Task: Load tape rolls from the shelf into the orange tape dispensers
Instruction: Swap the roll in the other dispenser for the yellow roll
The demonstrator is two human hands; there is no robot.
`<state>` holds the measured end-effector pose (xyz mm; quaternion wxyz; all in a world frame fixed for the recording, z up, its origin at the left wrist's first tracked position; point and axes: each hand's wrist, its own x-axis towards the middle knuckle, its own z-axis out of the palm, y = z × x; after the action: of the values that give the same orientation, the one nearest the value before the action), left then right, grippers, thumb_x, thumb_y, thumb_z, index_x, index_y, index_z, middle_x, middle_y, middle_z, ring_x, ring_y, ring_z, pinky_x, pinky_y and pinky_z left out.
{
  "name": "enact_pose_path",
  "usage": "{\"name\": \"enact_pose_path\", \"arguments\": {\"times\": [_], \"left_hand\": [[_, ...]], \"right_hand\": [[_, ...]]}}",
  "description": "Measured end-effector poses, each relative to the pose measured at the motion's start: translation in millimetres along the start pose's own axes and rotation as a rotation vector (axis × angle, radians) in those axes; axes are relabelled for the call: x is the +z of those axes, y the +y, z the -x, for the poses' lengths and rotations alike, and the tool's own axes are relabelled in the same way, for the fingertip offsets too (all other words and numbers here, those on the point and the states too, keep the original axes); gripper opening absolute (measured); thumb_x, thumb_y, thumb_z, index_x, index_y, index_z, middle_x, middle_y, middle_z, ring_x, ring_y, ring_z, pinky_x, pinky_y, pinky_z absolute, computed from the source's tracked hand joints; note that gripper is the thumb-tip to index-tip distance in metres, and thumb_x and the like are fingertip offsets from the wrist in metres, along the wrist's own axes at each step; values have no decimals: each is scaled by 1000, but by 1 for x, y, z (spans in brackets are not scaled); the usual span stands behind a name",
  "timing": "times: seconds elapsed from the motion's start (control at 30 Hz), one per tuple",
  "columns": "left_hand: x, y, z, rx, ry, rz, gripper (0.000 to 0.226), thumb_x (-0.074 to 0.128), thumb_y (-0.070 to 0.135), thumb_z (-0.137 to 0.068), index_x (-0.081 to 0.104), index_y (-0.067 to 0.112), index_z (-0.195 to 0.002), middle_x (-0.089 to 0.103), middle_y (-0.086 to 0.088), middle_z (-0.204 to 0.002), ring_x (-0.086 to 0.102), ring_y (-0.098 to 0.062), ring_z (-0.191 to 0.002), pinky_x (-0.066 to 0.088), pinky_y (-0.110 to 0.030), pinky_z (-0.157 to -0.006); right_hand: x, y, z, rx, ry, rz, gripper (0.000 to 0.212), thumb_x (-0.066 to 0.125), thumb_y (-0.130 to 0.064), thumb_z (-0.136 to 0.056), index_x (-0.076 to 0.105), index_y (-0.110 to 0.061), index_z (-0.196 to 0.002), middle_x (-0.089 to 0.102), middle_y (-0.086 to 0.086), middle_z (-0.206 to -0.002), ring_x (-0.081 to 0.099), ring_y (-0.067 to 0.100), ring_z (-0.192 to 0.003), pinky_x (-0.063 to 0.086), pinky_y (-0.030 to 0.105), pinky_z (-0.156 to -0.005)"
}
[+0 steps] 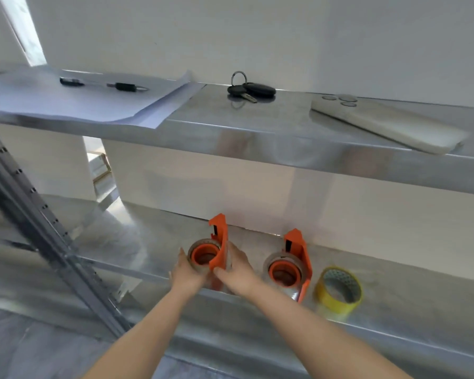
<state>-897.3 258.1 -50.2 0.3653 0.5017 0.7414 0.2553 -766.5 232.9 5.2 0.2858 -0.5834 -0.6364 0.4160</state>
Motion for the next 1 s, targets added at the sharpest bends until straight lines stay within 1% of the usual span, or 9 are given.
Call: {"name": "enact_pose_path", "arguments": {"times": [0.13,0.3,0.43,0.53,0.6,0.67,0.73,0.87,1.0], "left_hand": [[-6,1,-1,56,-23,-30,103,63,64,-33,50,13,-121,65,-12,-118,59,-32,-113,46,-44,-98],[-5,8,5,103,-27,71,70,82,29,-58,48,6,-114,63,-12,-109,61,-32,-101,45,-31,-76],[-5,19,14,152,21,170,80,74,38,-48,43,15,-117,57,-8,-111,61,-27,-98,53,-39,-83],[-9,28,19,179,-67,334,78,80,28,-43,42,19,-111,57,0,-100,61,-14,-85,54,-21,-69],[-12,33,20,109,-208,620,75,85,13,-55,42,18,-116,60,-4,-105,63,-13,-88,54,-17,-65],[-11,37,23,-33,-333,950,61,75,9,-74,41,19,-124,60,-14,-115,65,-24,-97,57,-32,-75],[-9,45,27,-116,-371,1092,49,63,4,-82,42,11,-125,63,-17,-112,64,-28,-99,56,-39,-80],[-13,56,40,-178,-492,1274,19,45,1,-89,58,-1,-104,74,-13,-84,63,-25,-93,60,-30,-64],[-20,54,48,-203,-544,1397,17,43,0,-88,57,1,-97,75,-14,-79,70,-25,-84,57,-35,-75]], "right_hand": [[13,11,-23,106,80,-137,73,59,-14,-70,37,-28,-138,59,2,-130,56,19,-120,42,24,-98],[21,8,-24,192,94,-242,74,65,-15,-81,24,-27,-142,49,-10,-125,52,16,-118,43,19,-85],[22,16,-27,220,199,-297,66,65,-17,-79,32,-24,-135,57,-4,-118,58,18,-109,45,25,-85],[14,20,-26,232,235,-334,54,58,-19,-83,38,-26,-132,62,-1,-119,61,23,-110,51,35,-90],[7,19,-20,201,245,-346,56,55,-20,-84,34,-30,-136,63,-3,-114,62,24,-107,52,38,-91],[-2,15,-11,125,250,-309,59,53,-20,-89,27,-31,-140,57,-9,-111,60,15,-101,49,25,-86],[-12,8,-3,44,245,-229,62,49,-14,-91,21,-33,-142,52,-14,-112,55,3,-93,43,6,-78],[-38,-1,13,-64,225,-177,54,47,-16,-93,27,-37,-138,54,-20,-121,56,1,-105,42,14,-90],[-72,1,31,-87,225,-20,57,46,-22,-95,22,-25,-145,40,-10,-142,37,12,-136,27,18,-104]]}}
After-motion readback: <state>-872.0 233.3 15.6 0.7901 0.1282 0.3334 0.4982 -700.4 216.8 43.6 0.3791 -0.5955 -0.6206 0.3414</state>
